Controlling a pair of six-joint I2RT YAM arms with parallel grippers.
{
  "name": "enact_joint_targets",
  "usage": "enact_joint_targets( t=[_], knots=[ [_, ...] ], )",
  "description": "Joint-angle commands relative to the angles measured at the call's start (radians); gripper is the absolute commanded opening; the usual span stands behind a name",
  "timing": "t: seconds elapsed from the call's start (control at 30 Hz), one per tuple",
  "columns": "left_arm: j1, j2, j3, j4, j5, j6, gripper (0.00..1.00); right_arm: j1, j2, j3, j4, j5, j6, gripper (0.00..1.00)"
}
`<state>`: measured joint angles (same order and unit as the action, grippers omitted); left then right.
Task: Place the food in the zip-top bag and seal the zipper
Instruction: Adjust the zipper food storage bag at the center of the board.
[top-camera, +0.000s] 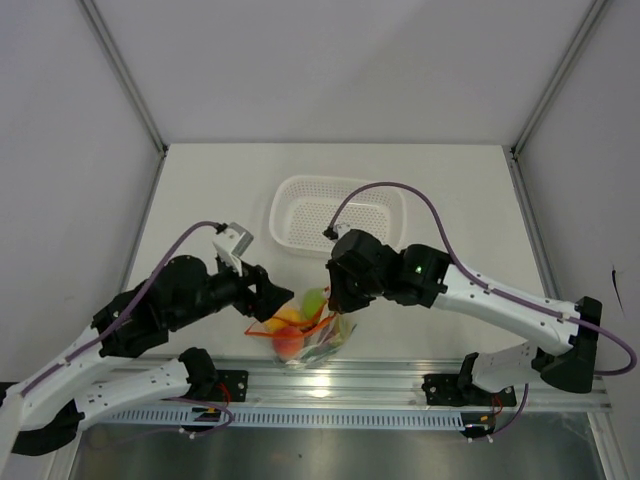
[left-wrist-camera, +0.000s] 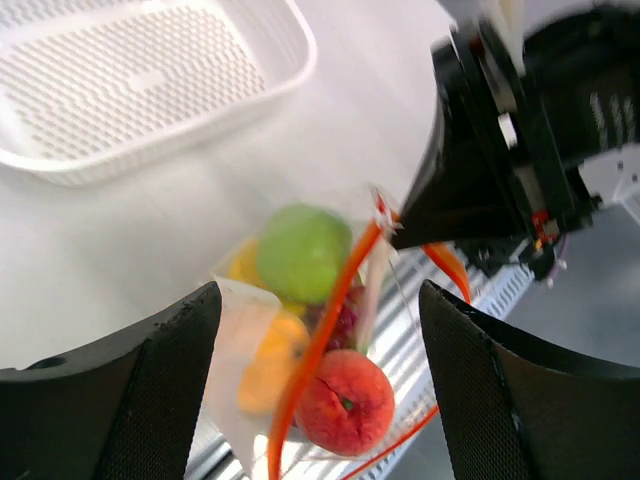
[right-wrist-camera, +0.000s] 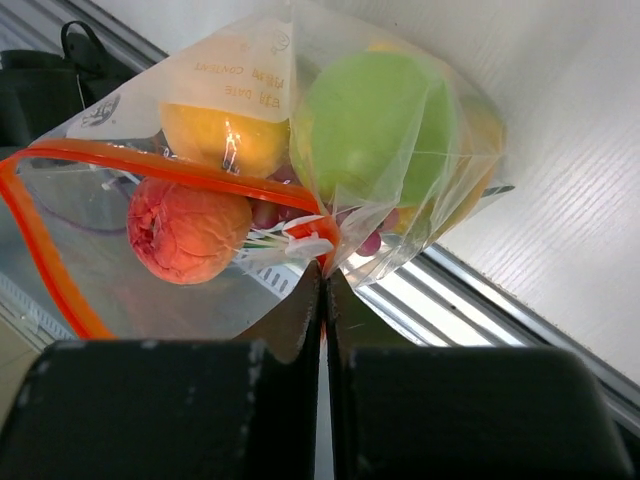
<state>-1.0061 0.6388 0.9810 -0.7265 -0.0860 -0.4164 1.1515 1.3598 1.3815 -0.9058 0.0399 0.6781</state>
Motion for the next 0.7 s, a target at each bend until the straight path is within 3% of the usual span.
enact_joint_targets(
  t=[0.0,0.07,0.23,0.47,0.67],
  knots=[
    [-0.005,-0.008,0.073,-0.021,-0.158,0.04,0.82,0.025,-0.071,-0.048,0.091,0.009,-0.063,0.0],
    [-0.005,0.011,0.085,-0.021,-0.144,0.082,0.81,0.037,-0.109,-0.071,0.117,0.035,-0.08,0.0],
    [-0.005,0.134,0.042,-0.01,-0.025,0.12,0.62,0.047,-0.172,-0.144,0.234,0.06,-0.118,0.0],
    [-0.006,0.107,-0.145,0.107,0.159,0.039,0.56,0.047,-0.179,-0.116,0.317,0.146,-0.199,0.0],
    [-0.032,0.105,-0.179,0.075,0.123,-0.005,0.5,0.037,-0.185,-0.134,0.392,0.209,-0.23,0.0]
  ],
)
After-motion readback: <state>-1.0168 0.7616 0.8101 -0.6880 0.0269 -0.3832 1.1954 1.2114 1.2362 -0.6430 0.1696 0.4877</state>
